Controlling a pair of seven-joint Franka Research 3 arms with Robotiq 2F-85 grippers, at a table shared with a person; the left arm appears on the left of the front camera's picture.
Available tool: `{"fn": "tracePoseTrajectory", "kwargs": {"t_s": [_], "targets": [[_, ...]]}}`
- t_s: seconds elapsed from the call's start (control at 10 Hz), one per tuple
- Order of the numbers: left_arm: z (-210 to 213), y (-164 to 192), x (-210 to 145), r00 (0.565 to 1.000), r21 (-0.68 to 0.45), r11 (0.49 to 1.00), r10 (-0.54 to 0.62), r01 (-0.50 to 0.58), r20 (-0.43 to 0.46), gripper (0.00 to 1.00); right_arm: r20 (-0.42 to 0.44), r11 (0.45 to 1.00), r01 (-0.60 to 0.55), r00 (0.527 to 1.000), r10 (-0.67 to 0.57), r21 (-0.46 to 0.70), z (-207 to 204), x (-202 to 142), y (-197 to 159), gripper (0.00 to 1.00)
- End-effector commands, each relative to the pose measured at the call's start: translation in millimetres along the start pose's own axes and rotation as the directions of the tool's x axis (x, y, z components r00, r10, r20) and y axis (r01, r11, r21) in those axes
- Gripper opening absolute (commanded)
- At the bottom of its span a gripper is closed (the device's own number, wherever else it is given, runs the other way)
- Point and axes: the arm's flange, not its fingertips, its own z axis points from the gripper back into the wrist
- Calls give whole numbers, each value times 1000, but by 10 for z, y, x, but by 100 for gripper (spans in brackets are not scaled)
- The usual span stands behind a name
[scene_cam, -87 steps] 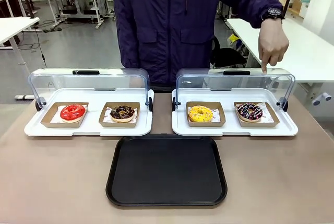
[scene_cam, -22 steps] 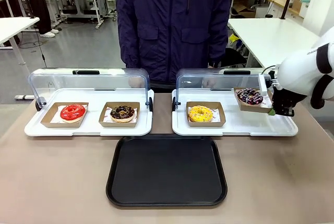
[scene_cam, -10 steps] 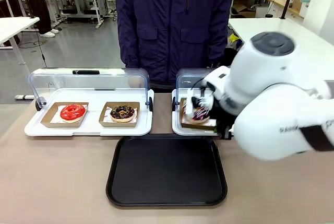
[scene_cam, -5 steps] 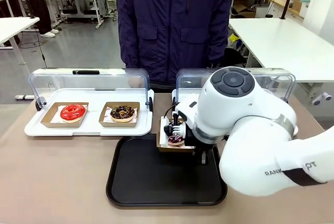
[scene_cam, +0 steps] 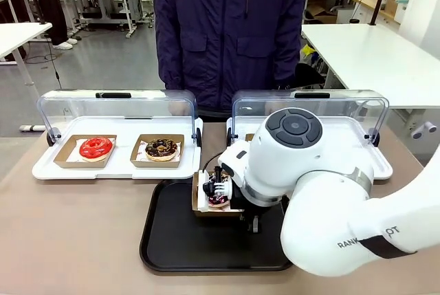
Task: Move the fourth donut from the left to the tray.
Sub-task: Pick up the Paper togo box containing the Donut indicated by the person and place it on the Handle tray.
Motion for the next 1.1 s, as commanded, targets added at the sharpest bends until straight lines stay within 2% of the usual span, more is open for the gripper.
{"fn": "tracePoseTrajectory", "kwargs": {"t_s": [0.0, 0.5, 1.0], "targets": [[5, -7, 14, 1000, -4, 1000, -14, 14, 12, 100, 31, 999, 32, 999, -32, 1, 97, -356, 459, 2], [5, -7, 14, 1000, -4, 1000, -14, 14, 12, 100, -11, 999, 40, 999, -40, 8, 15, -294, 606, 2], [5, -7, 14, 1000, -4, 1000, -14, 14, 12, 100, -47, 998, 40, 998, -38, 39, -89, -300, 602, 2]]}}
